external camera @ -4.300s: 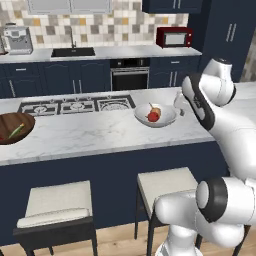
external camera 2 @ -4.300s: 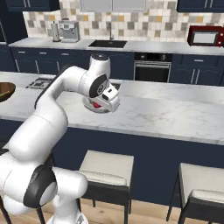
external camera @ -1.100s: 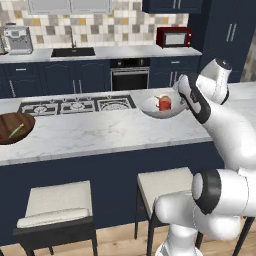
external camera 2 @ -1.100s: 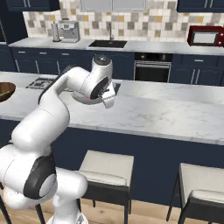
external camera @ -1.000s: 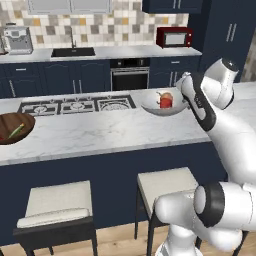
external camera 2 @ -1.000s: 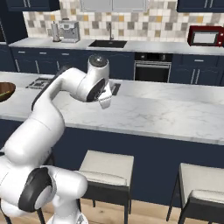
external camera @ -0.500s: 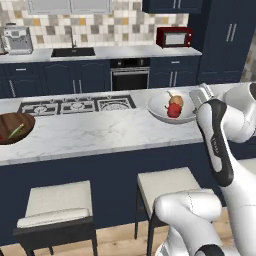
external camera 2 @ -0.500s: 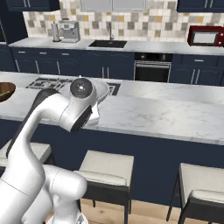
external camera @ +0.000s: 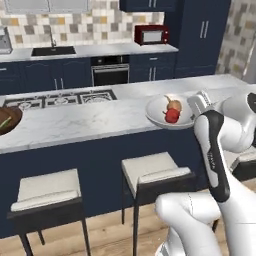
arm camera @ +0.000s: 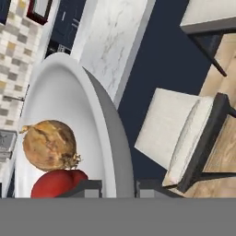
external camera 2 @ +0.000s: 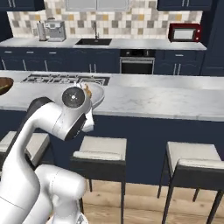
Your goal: Place the bowl with the onion and bell pepper on the second highest shelf of the fridge. Place the bowl with the fishs on the top shelf of the fridge.
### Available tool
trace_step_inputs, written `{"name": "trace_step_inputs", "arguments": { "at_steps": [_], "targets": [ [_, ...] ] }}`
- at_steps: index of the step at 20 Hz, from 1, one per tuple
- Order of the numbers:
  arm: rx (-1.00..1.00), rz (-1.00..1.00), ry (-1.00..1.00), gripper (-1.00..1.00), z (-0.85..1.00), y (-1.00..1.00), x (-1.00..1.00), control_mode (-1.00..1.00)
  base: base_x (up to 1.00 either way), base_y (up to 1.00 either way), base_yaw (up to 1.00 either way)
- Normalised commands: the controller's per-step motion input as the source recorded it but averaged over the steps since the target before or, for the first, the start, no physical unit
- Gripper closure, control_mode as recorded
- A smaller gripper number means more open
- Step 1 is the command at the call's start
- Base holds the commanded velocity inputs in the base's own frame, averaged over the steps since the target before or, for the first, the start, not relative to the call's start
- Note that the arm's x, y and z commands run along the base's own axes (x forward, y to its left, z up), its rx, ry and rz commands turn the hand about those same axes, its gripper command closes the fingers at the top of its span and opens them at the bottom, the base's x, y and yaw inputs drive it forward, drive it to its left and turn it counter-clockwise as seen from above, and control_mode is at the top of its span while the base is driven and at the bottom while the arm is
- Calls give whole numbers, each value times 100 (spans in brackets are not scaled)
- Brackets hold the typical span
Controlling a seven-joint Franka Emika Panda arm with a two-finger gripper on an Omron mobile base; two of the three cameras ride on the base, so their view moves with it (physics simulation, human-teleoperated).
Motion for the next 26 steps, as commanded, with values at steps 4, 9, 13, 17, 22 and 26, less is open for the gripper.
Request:
{"name": "trace_step_inputs", "arguments": {
  "at_steps": [4, 9, 13, 17, 22, 26],
  "targets": [
    [0, 0, 0, 100, 0, 0, 0, 100, -45, -33, -72],
    [0, 0, 0, 100, 0, 0, 0, 100, 3, -69, -75],
    [0, 0, 0, 100, 0, 0, 0, 100, 9, -66, -73],
    [0, 0, 0, 100, 0, 0, 0, 100, 9, -65, -73],
    [0, 0, 0, 100, 0, 0, 0, 100, 12, -63, -73],
    [0, 0, 0, 100, 0, 0, 0, 100, 25, -59, -70]
  ]
}}
